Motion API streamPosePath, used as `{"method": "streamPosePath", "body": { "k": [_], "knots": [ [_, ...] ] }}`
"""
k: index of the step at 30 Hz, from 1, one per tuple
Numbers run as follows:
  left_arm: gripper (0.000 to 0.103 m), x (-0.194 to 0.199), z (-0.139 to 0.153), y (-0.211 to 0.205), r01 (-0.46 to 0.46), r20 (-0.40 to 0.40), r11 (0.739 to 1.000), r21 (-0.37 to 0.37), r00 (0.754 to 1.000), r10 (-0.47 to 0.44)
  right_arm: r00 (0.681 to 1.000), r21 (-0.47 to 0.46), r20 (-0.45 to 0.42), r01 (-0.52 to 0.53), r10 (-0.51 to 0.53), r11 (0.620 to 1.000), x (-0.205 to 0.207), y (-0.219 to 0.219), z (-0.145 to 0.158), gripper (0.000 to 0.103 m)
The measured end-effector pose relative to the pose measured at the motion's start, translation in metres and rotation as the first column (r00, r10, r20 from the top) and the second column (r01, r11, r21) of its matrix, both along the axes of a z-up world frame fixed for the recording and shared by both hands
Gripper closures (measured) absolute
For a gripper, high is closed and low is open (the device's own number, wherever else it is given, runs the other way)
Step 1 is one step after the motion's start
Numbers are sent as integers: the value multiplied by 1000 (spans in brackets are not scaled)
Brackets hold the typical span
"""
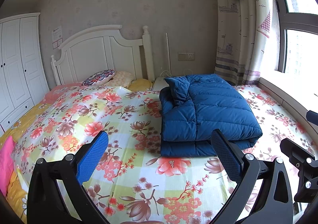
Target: Fold large clothes
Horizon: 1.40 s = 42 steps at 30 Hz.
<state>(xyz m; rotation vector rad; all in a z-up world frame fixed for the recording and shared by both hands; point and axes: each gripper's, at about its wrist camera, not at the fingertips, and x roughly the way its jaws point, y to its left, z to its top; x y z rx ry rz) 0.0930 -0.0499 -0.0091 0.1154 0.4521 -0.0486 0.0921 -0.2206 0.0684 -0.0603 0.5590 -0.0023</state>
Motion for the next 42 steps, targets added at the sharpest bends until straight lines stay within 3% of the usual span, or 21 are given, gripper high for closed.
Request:
{"method": "streamPosePath", "body": {
  "k": [42],
  "knots": [
    [4, -2, -1, 1, -9, -7, 1000, -4, 1000, 8, 1000, -4, -20, -22, 22, 1000, 3, 4, -9, 2]
  ]
}}
